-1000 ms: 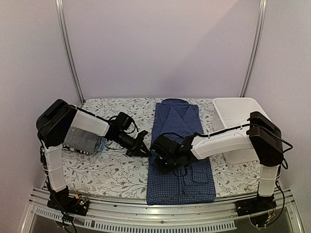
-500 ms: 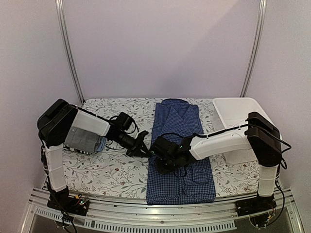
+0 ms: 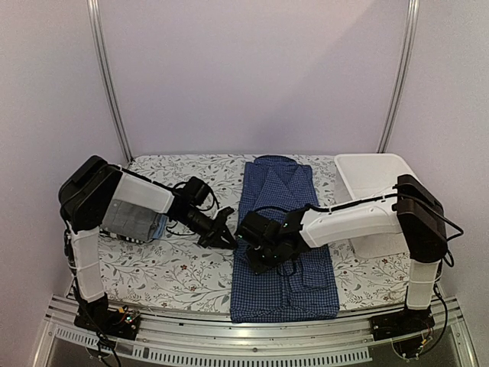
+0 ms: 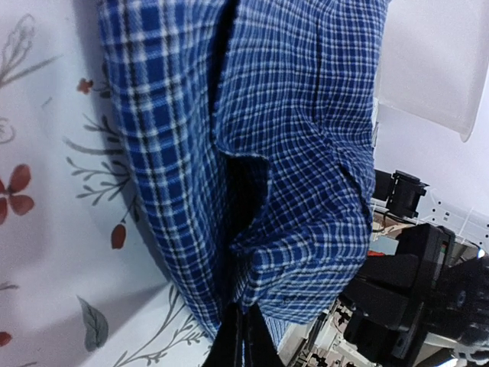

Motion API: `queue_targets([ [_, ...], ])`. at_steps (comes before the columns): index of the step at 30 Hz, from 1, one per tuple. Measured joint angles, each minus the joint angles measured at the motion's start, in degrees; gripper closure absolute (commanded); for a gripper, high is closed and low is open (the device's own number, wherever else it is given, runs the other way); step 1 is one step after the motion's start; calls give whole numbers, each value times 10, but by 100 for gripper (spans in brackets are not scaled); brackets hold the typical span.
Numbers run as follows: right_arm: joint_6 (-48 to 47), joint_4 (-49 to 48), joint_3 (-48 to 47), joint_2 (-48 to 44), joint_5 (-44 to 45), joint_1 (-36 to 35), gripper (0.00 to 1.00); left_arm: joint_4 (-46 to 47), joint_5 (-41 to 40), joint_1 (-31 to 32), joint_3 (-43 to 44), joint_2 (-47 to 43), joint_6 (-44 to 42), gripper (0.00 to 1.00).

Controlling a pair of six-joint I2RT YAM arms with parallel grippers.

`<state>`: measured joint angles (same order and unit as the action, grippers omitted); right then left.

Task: Fold and stack the long sleeve shirts
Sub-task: Fold the sleeve of the 1/3-folded shirt.

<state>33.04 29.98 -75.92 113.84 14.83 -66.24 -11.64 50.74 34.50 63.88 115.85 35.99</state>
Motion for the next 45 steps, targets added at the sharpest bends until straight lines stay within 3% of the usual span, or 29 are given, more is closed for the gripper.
queue_targets([
  [9, -34, 111, -51, -59, -31, 0, 100, -18, -2, 47, 2, -38, 7, 99],
  [16, -45, 167, -32, -82, -85, -1, 100, -21, -16, 75, -2, -66, 27, 99],
  [27, -35, 143, 26, -93, -167, -5, 100, -19, -38, 94, -47, -88, 48, 99],
  [45, -10, 120, 66, -101, -200, -21, 100, -16, -79, 140, -77, -111, 61, 96],
])
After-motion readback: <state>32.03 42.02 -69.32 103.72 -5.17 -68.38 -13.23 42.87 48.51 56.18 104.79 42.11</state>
